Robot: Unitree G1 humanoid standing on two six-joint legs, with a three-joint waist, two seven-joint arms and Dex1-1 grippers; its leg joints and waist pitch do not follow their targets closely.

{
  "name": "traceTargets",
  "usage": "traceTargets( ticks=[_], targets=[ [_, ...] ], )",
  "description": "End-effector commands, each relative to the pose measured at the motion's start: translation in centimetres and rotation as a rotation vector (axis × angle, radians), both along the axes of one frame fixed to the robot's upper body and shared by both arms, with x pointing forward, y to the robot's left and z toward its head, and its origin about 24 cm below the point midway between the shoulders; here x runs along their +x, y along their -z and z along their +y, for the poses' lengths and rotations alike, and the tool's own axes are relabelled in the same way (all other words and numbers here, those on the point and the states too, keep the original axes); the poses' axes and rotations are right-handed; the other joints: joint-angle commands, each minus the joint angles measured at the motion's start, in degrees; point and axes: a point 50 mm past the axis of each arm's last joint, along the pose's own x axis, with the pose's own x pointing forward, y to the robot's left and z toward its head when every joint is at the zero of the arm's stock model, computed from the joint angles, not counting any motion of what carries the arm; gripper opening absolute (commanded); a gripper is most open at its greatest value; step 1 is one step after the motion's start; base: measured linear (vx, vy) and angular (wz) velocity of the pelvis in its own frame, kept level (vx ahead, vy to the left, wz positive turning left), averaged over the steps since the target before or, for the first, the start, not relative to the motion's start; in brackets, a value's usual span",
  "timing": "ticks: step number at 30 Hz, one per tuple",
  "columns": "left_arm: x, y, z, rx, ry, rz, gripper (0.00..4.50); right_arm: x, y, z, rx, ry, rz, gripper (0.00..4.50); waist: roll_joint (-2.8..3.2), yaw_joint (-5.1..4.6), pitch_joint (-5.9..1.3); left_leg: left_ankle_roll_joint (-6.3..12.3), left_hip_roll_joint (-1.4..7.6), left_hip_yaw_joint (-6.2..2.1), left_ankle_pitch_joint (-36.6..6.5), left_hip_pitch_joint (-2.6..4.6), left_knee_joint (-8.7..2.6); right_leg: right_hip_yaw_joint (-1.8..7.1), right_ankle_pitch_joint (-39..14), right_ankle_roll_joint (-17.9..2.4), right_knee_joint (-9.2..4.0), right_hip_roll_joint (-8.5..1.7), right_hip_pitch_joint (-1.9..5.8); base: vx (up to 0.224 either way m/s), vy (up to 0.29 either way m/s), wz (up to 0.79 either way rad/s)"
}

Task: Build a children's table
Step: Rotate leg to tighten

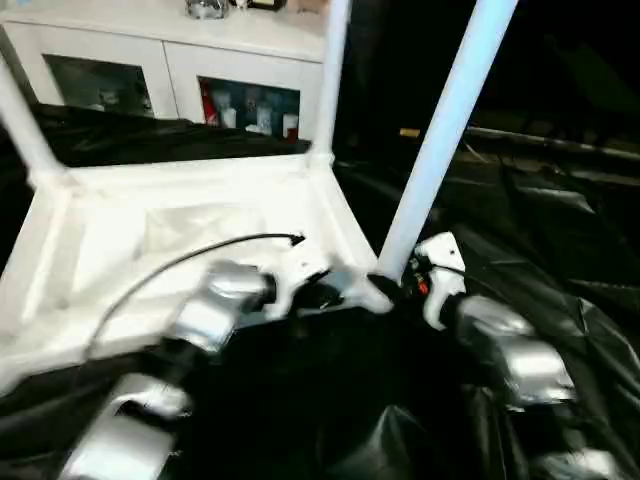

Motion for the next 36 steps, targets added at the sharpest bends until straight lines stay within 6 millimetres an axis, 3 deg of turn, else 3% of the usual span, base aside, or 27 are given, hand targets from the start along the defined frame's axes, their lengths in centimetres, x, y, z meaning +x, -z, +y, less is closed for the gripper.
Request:
traceTargets(
  ticks=[1, 5, 7, 14, 18, 19, 20, 24, 25, 28, 31, 34, 36],
  targets=[
    [-0.9, 0.9, -2.7, -0.008, 0.022, 0.033, 0.0, -0.8, 2.4, 1.0, -0.045, 0.012, 0.119, 2.04, 0.51, -0.25, -2.0, -2.38, 4.14, -2.93, -18.1, 0.71, -4.95, 3.57, -27.26, -6.61, -6.51, -6.65, 0.88, 0.0, 0.0, 0.0],
    [-1.3, 0.6, -4.4, -0.019, 0.07, 0.012, 0.0, -0.8, 1.8, 2.6, -0.036, -0.059, 0.072, 2.04, 0.48, -0.12, -1.9, -1.37, 4.04, -2.69, -18.77, 0.86, -5.04, 3.8, -25.68, -6.08, -6.69, -6.4, 0.72, 0.0, 0.0, 0.0],
    [-1.3, 0.5, -4.6, -0.018, 0.084, 0.007, 0.0, -0.6, 1.5, 2.8, 0.0, -0.065, 0.065, 2.58, 0.5, 0.02, -1.97, -0.71, 4.1, -2.74, -17.44, 0.65, -5.12, 3.85, -25.2, -5.89, -6.57, -6.43, 0.89, 0.0, 0.0, 0.0],
    [-0.8, 0.5, -3.1, -0.003, 0.071, 0.002, 0.0, -0.4, 0.5, 2.1, 0.009, -0.155, 0.024, 3.16, 0.61, 0.01, -1.82, -0.65, 4.23, -2.95, -19.13, 0.66, -5.33, 3.67, -27.87, -5.33, -6.91, -6.54, 0.78, 0.0, 0.0, 0.0],
    [-0.6, 0.2, -2.1, -0.003, 0.102, 0.006, 0.0, -1.0, -0.3, 1.1, -0.002, -0.319, 0.0, 3.23, 0.53, 0.2, -1.83, 0.65, 4.25, -2.78, -16.64, 0.37, -5.3, 3.78, -25.5, -5.77, -6.77, -6.56, 1.07, 0.0, 0.0, 0.0],
    [-0.5, 0.1, -1.6, -0.001, 0.121, 0.009, 0.0, -1.4, -0.6, 0.6, -0.015, -0.388, -0.013, 3.23, 0.34, 0.54, -1.95, 1.31, 4.14, -2.67, -15.13, 0.22, -5.13, 3.8, -24.47, -5.48, -6.73, -6.56, 1.46, 0.0, 0.0, 0.0],
    [-0.5, 0.1, -1.3, 0.002, 0.129, 0.011, 0.0, -1.6, -0.7, 0.3, -0.02, -0.419, -0.017, 3.23, 0.31, 0.65, -2.14, 1.72, 4.16, -2.56, -13.83, 0.15, -4.99, 3.9, -22.61, -5.77, -6.39, -6.61, 1.59, 0.0, 0.0, 0.0],
    [-0.8, -0.2, -0.3, -0.001, 0.216, 0.029, 0.0, -2.5, -1.4, -0.9, -0.04, -0.549, -0.031, 3.23, 0.27, 0.77, -2.68, 4.21, 4.14, -2.08, -6.27, -0.41, -4.24, 3.84, -6.67, -10.48, -4.46, -6.19, 1.97, 0.0, 0.0, 0.0],
    [-1.0, -0.4, 0.1, -0.009, 0.255, 0.034, 0.0, -2.7, -1.5, -1.3, -0.051, -0.583, -0.027, 3.23, 0.29, 0.86, -2.75, 4.91, 4.05, -2.13, -4.57, -0.71, -4.17, 3.65, -4.09, -11.36, -4.19, -6.2, 2.23, 0.0, 0.0, 0.0],
    [-1.7, -0.9, 1.5, -0.034, 0.385, 0.07, 0.0, -3.8, -1.8, -2.8, -0.08, -0.71, 0.024, 3.23, 0.42, 0.92, -2.84, 6.64, 4.29, -1.98, -3.5, -0.7, -3.86, 3.57, 0.8, -13.25, -3.55, -6.13, 2.31, 0.0, 0.0, 0.0],
    [-1.9, -1.0, 2.1, -0.023, 0.418, 0.09, 0.0, -4.1, -2.0, -3.3, -0.092, -0.748, 0.032, 3.23, 0.59, 0.77, -2.79, 6.58, 4.45, -1.92, -4.46, -0.44, -3.9, 3.44, 0.06, -14.4, -3.55, -6.12, 2.18, 0.0, 0.0, 0.0],
    [-2.1, -1.0, 2.6, -0.013, 0.446, 0.122, 0.0, -4.3, -2.1, -3.5, -0.098, -0.779, 0.034, 3.23, 0.72, 1.04, -2.6, 5.06, 4.67, -1.89, -6.56, -0.28, -4.06, 3.48, -3.66, -14.47, -3.81, -6.2, 2.12, 0.0, 0.0, 0.0],
    [-2.5, -1.0, 3.4, -0.006, 0.479, 0.157, 0.0, -4.6, -2.3, -3.5, -0.088, -0.806, 0.044, 3.23, 0.36, 1.13, -2.56, 4.29, 4.64, -1.81, -7.02, -0.27, -4.08, 3.55, -4.76, -14.09, -3.85, -6.18, 2.12, 0.0, 0.0, 0.0]
  ],
)
